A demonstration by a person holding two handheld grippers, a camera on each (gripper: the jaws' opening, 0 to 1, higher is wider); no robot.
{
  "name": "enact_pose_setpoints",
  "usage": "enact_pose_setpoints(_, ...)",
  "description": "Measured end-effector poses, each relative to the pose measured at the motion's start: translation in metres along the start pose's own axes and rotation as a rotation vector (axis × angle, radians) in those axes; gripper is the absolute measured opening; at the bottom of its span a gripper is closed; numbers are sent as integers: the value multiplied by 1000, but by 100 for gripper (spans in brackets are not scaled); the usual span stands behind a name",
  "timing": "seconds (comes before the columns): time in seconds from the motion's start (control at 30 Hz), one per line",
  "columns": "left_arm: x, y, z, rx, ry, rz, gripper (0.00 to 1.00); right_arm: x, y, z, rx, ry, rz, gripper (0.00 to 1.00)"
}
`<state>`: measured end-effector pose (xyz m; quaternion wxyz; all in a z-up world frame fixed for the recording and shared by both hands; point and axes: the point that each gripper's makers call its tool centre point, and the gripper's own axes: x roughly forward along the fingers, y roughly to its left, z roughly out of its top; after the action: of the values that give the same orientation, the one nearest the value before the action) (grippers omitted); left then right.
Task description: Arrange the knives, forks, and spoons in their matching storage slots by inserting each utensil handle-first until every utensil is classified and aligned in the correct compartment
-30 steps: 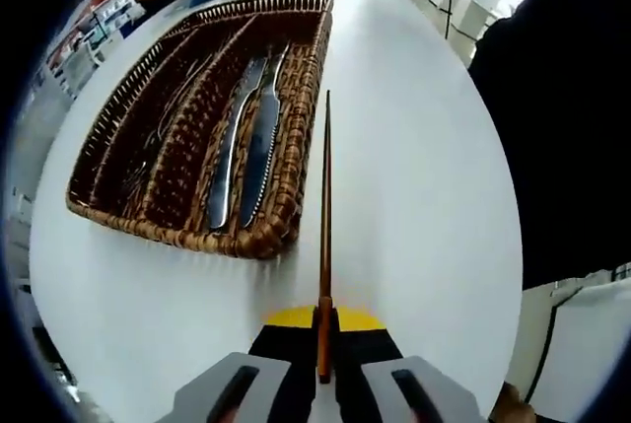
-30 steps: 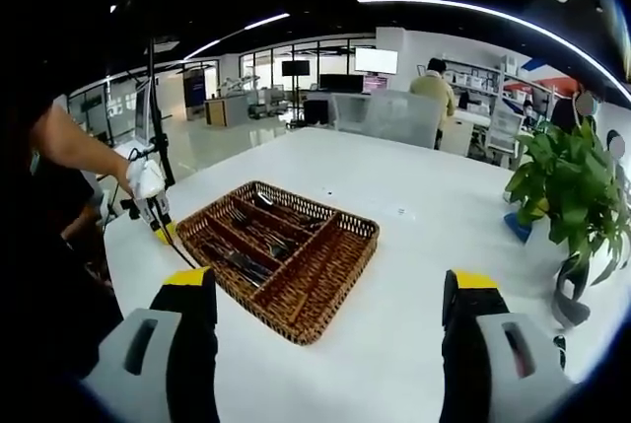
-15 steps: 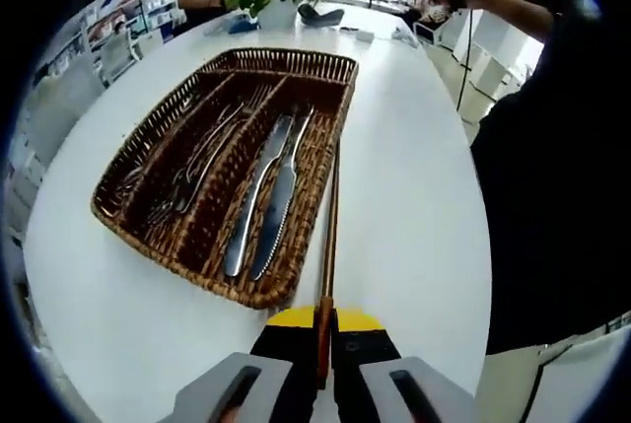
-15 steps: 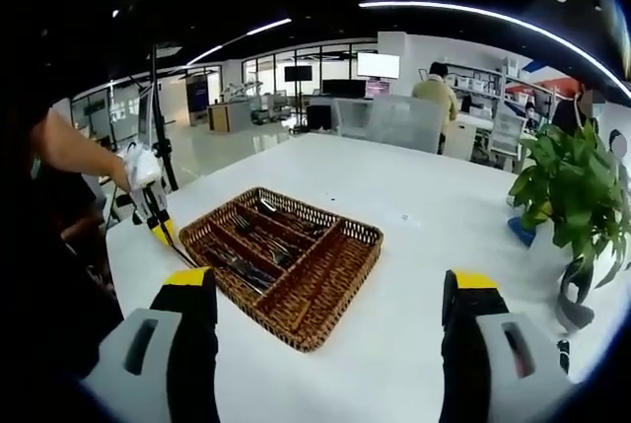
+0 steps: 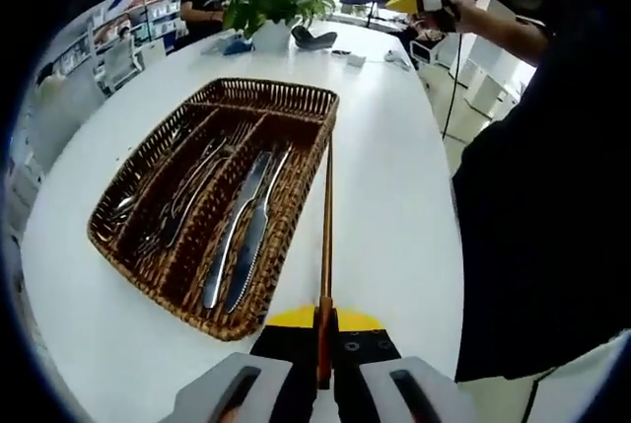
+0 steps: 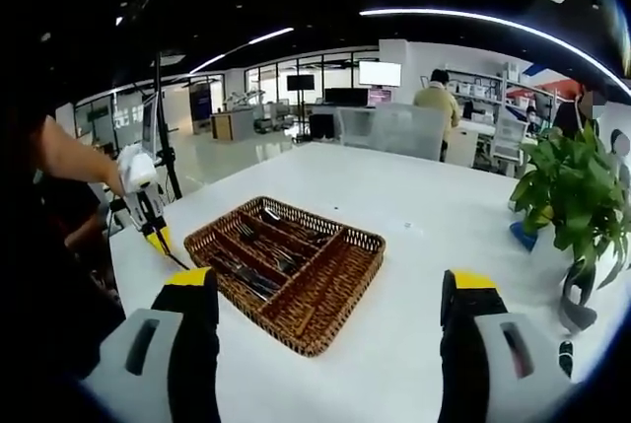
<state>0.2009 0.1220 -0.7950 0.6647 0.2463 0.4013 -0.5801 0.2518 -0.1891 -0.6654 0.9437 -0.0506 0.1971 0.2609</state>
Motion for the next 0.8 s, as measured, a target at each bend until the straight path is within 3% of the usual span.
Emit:
enact_pose_setpoints(0.2, -12, 7, 41, -19, -109, 36, 1, -3, 4, 6, 0, -20, 23, 94)
enact_pose_setpoints(0.23, -16, 9, 55, -52, -168, 42, 1, -4, 6, 8, -1, -23, 30, 93)
enact_pose_setpoints(0.4, -33, 18, 96, -102, -309, 82, 1, -3, 15, 18, 30, -46, 68, 89)
enact_pose_setpoints(0.5, -41, 17, 113, -122, -352, 81, 1, 1, 26, 23, 31, -54, 93, 85)
enact_pose_setpoints(0.63, -47, 13, 133, -137, -404, 77, 1, 15, 57, 21, 34, -43, 174, 83)
enact_pose_setpoints(0.8, -58, -1, 173, -195, -556, 21, 1, 36, 103, 14, 80, -26, 296, 75)
